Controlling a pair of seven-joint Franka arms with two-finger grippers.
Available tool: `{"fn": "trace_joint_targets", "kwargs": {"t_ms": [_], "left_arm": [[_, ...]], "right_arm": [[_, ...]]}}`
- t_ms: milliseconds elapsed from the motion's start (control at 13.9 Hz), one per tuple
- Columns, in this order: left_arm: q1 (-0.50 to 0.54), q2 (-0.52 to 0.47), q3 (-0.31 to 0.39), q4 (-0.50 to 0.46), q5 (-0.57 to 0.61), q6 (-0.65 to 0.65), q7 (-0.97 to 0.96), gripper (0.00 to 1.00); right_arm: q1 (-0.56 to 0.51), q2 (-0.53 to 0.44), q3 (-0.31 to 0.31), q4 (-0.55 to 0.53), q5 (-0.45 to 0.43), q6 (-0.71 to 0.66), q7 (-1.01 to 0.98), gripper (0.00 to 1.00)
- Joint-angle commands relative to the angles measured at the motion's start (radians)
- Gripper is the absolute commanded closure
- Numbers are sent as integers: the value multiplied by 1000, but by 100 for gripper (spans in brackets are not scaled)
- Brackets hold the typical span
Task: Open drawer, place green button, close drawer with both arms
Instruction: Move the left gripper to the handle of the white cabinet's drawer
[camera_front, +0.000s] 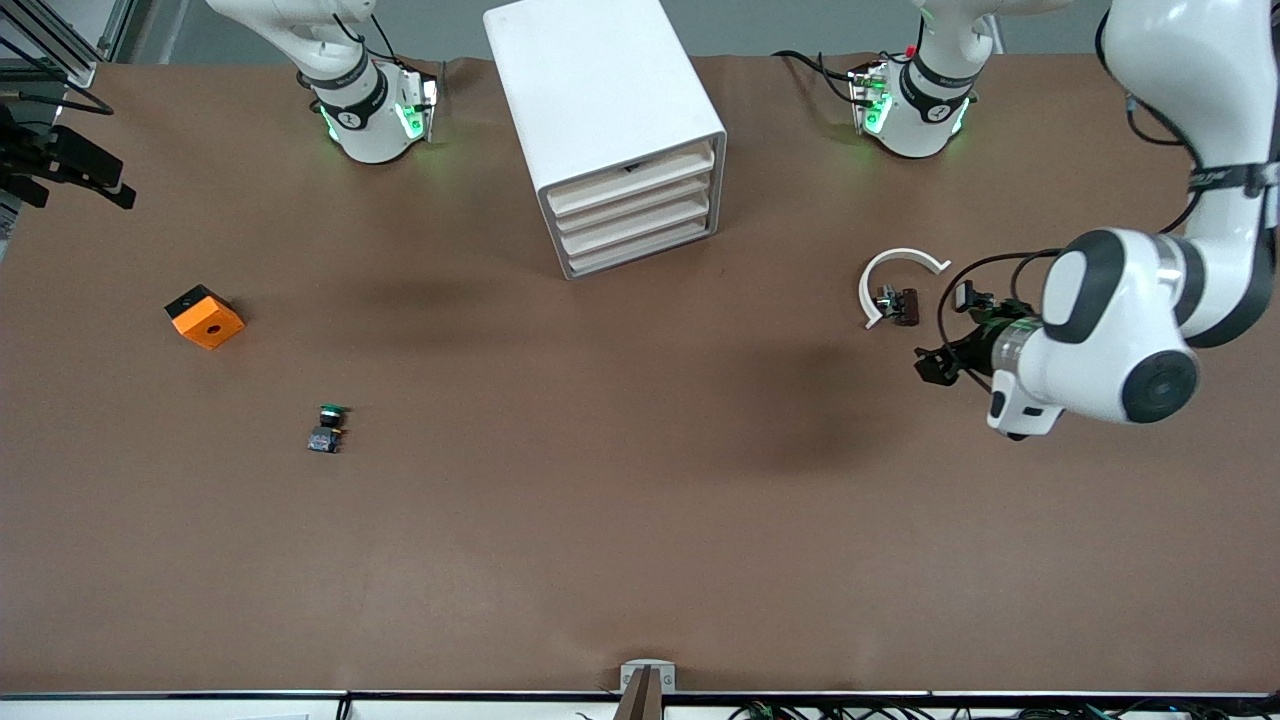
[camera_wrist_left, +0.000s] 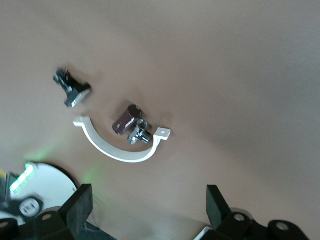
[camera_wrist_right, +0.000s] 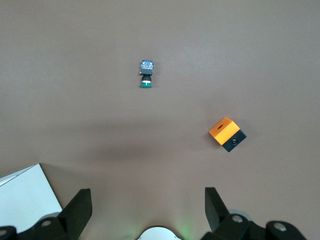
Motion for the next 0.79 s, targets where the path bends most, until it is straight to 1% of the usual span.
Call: {"fn": "trace_joint_targets", "kwargs": {"t_ms": [0, 144, 216, 288, 433, 505, 577, 721], "left_arm": [[-54, 107, -1, 21, -5, -7, -335, 0], [-120, 159, -1, 21, -32, -2, -546, 0], [-141, 180, -1, 23, -84, 13, -649, 0], [-144, 190, -1, 21, -144, 45, -722, 0], [-205, 216, -1, 18, -239, 70, -792, 0], [-248, 217, 0, 15, -275, 97, -888, 0], [-267, 217, -1, 20, -289, 105, -1003, 0], [-324, 217, -3, 26, -344, 97, -1144, 0]], "right_arm": [[-6, -8, 2, 8, 4, 4, 3, 0], [-6, 0, 2, 10, 2, 1, 2, 0], [-8, 1, 2, 11, 2, -2, 2, 0], [-8, 15, 1, 13, 1, -1, 5, 0], [-16, 55, 1, 30, -4, 5, 3, 0], [-20, 114, 1, 37, -1, 2, 3, 0], [-29, 167, 1, 71, 2, 1, 3, 0], [-34, 222, 1, 95, -7, 4, 2, 0]]}}
